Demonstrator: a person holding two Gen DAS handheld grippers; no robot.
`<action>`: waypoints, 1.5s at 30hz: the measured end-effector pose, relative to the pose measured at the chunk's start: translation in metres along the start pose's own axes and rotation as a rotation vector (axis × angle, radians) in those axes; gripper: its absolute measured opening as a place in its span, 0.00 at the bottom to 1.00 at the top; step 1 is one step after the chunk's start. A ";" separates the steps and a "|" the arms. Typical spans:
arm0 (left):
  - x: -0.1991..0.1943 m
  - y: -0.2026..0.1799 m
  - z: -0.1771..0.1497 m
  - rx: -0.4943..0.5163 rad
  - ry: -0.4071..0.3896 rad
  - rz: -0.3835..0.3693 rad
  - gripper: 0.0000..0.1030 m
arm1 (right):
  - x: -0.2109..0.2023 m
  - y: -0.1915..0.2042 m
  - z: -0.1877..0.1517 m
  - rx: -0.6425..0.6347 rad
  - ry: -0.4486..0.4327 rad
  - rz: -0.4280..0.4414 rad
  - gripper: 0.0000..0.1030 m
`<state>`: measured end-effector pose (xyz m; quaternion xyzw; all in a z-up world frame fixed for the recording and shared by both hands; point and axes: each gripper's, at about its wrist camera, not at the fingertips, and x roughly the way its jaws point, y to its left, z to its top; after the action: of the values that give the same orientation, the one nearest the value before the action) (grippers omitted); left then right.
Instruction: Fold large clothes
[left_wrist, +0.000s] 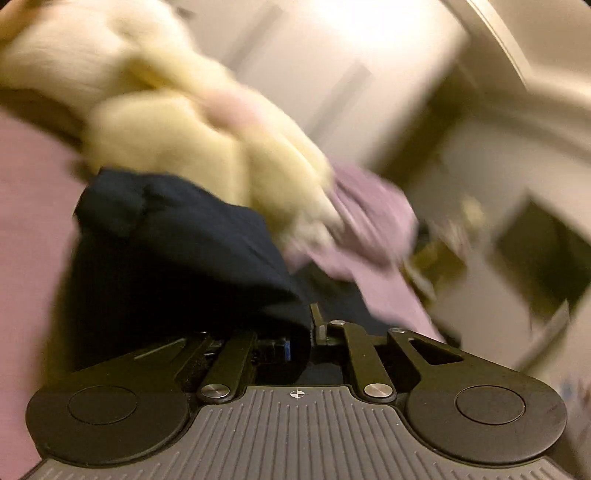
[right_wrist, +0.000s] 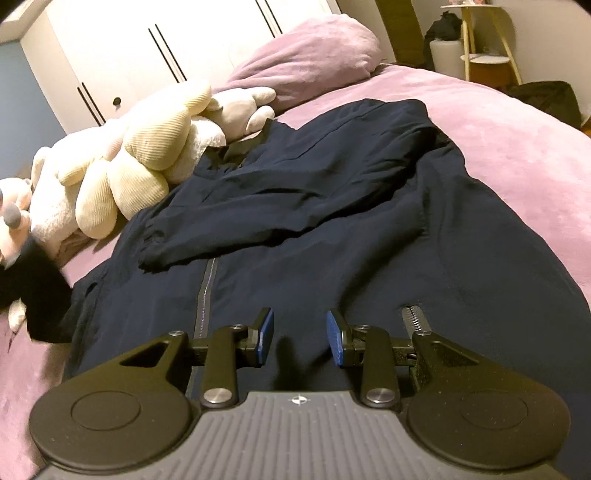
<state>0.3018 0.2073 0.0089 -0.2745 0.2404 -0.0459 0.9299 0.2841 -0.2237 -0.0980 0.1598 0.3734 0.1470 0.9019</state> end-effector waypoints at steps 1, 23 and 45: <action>0.018 -0.013 -0.008 0.022 0.035 0.011 0.29 | -0.001 -0.002 0.000 0.005 -0.001 0.002 0.30; -0.075 0.058 -0.081 -0.193 -0.063 0.415 0.92 | 0.031 0.067 0.005 -0.334 -0.028 0.024 0.48; -0.057 0.061 -0.085 -0.143 0.007 0.425 0.92 | 0.080 0.193 0.026 -0.568 -0.222 0.070 0.12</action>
<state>0.2081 0.2296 -0.0621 -0.2825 0.2986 0.1675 0.8961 0.3287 -0.0226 -0.0540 -0.0707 0.2107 0.2579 0.9403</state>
